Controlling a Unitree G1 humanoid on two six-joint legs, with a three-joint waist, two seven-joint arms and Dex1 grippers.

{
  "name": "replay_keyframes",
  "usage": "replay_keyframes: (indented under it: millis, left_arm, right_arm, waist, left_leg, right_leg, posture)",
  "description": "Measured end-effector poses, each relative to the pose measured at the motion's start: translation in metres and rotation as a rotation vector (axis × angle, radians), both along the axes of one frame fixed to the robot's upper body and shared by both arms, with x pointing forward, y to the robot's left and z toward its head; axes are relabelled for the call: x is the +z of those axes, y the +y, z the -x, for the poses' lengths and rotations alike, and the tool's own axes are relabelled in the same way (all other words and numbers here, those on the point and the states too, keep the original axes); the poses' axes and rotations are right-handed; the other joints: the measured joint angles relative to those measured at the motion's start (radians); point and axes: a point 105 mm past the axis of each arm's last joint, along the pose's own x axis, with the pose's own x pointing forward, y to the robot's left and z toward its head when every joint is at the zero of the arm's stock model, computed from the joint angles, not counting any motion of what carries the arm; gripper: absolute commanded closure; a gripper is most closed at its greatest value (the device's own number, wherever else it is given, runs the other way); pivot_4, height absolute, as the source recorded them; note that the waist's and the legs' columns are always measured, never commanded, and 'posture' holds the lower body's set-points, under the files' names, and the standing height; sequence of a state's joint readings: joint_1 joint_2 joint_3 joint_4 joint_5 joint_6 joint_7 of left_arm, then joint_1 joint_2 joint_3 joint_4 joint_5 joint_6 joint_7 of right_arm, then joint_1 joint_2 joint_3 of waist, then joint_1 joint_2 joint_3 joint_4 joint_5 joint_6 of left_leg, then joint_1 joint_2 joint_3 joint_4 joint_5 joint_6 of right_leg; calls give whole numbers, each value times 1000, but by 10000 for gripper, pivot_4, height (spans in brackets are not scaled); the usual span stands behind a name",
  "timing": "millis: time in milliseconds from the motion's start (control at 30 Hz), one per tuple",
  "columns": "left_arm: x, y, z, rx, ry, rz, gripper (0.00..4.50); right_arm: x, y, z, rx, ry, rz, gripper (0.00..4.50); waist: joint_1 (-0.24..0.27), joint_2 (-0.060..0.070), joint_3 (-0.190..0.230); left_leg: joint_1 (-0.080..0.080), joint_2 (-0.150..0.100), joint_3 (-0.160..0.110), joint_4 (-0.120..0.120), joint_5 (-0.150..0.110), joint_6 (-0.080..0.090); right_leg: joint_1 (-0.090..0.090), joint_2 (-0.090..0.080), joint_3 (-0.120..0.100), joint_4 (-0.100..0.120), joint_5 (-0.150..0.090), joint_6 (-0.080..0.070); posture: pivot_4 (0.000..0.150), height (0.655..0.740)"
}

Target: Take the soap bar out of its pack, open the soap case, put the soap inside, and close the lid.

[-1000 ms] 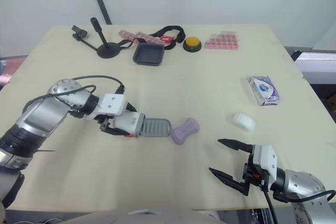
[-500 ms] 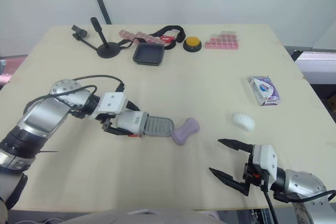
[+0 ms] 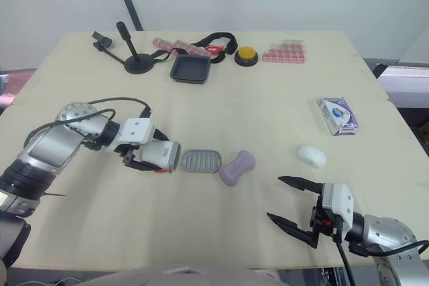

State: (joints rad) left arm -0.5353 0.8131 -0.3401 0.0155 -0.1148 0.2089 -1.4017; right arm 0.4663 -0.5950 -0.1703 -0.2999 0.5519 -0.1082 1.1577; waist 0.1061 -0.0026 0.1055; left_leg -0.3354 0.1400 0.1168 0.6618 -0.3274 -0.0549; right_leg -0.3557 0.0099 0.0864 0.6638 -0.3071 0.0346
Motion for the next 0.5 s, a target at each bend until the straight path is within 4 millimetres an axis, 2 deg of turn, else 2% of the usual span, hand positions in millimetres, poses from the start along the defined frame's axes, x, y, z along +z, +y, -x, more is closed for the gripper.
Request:
replay_keyframes:
  millis: [367,500]
  left_arm:
    - [5,-3,3,2,19,57,59]
    - [17,3,-2,23,0,118,59]
  right_arm:
    - [-3,-1,-2,0,8,11,0]
    - [-3,-2,-5,0,0,12,0]
  waist:
    - [1,0,0]
    - [0,0,0]
  left_leg:
    - [-1,0,0,0,0,0]
    - [-1,0,0,0,0,0]
  right_leg:
    - [0,0,0,0,0,0]
    - [0,0,0,-1,0,0]
  posture:
    - [1500,7400]
    - [1500,7400]
